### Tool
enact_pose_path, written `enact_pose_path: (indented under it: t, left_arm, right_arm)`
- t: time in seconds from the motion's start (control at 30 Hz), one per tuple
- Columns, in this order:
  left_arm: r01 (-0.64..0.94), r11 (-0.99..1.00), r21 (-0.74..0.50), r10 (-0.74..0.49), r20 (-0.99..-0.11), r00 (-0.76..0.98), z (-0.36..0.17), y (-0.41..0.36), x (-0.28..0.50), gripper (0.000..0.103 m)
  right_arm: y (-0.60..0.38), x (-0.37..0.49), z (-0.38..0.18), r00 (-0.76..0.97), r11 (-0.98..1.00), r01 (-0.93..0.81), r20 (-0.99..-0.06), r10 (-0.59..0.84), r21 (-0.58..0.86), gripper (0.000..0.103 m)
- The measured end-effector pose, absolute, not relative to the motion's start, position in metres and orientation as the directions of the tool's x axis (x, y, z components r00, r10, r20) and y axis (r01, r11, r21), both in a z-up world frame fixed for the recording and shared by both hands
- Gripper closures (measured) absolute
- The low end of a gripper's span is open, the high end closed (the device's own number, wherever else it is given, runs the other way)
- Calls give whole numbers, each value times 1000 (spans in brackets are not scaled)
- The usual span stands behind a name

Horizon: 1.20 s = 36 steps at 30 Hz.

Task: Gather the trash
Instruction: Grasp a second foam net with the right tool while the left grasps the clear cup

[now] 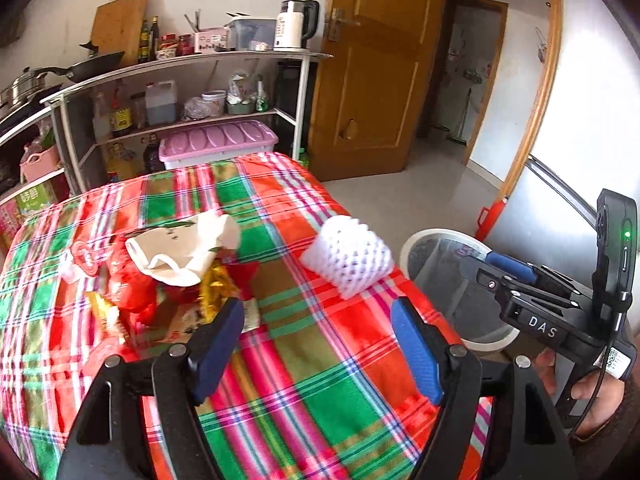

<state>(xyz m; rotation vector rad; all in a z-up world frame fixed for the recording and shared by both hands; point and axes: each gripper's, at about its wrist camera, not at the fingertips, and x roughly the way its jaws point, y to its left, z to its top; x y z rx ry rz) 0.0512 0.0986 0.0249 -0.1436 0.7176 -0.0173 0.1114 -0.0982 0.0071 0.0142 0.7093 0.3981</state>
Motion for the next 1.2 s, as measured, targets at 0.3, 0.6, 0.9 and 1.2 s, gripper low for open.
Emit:
enact_pose_path:
  t: [0.3, 0.6, 0.9, 1.2]
  left_arm:
    - [-219, 960, -174, 52, -660, 750, 16, 180, 24, 20]
    - [-288, 936, -203, 72, -691, 720, -6, 225, 5, 20]
    - [-305, 926, -221, 47, -736, 675, -31, 244, 8, 20]
    - [-324, 915, -238, 43, -743, 667, -44, 249, 15, 20]
  right_arm:
    - [-36, 121, 1, 619, 871, -467, -649, 443, 149, 50]
    - [1, 143, -8, 590, 859, -502, -686, 425, 101, 50]
    - [22, 162, -22, 563, 865, -497, -735, 379, 65, 50]
    - [23, 166, -26, 577, 875, -481, -732, 362, 54, 64]
